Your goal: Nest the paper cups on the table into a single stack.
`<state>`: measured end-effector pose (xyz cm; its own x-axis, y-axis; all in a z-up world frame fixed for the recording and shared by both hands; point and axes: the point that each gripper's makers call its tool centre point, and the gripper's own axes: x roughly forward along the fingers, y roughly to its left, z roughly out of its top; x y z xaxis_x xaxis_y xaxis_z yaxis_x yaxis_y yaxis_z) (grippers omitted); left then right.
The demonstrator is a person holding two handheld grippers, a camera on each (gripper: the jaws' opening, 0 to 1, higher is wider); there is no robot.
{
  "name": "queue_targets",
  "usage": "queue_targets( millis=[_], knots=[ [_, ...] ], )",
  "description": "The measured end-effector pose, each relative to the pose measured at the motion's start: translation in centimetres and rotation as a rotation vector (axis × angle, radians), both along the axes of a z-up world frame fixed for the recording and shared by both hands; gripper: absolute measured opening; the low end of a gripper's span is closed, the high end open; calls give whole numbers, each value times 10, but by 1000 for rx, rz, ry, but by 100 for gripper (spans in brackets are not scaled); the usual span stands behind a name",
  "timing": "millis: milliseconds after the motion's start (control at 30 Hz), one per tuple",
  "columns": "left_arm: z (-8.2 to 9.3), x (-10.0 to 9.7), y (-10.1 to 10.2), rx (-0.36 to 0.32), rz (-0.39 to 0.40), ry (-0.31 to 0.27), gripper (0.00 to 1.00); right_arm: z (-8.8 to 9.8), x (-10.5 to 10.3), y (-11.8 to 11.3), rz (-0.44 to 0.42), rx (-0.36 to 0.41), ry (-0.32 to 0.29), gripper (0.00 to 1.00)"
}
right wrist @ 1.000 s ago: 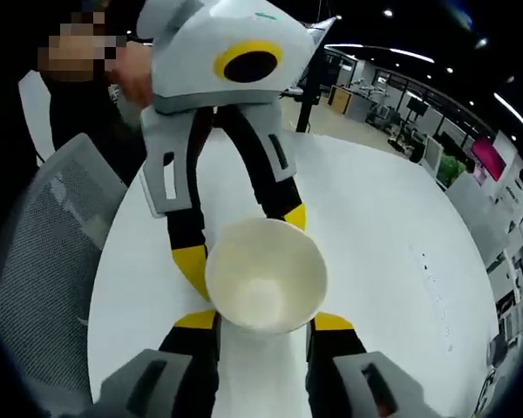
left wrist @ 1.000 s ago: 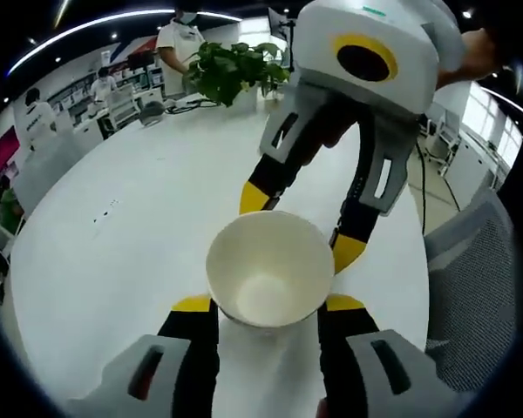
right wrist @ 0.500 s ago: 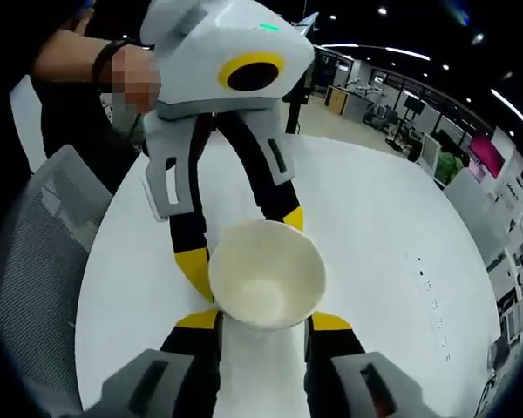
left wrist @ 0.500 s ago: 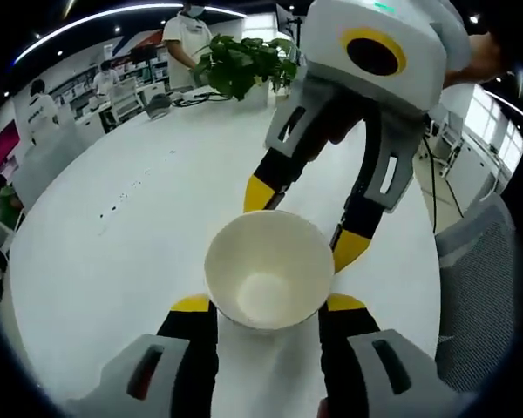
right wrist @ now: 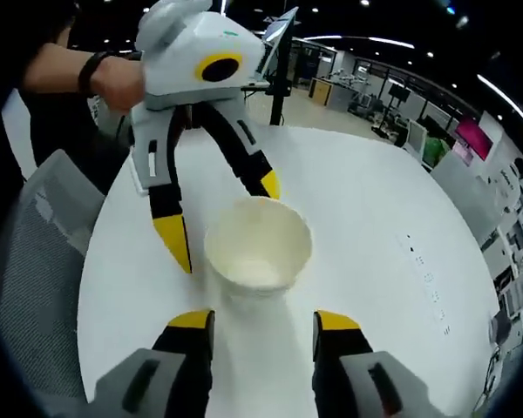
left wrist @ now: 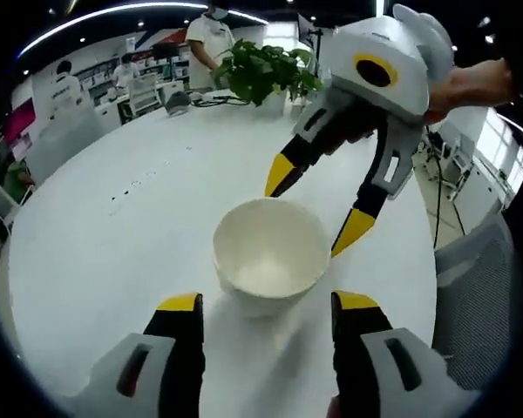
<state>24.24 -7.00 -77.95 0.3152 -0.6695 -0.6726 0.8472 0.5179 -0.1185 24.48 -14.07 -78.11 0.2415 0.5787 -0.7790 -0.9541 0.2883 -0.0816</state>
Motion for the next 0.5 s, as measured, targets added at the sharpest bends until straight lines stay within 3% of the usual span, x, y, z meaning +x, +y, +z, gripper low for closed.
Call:
queue_targets(
  millis=[200,333,500],
  knots=[
    [0,-11,18,-2,51,-4,59,3,-10,-10,-86,59,11,48],
    [6,-19,24,-66,104,3,61,1,-15,-15,-143,85,31,49],
    [17,-29,32,-83,150,-27,62,6,-24,-19,-194,118,29,49]
  ],
)
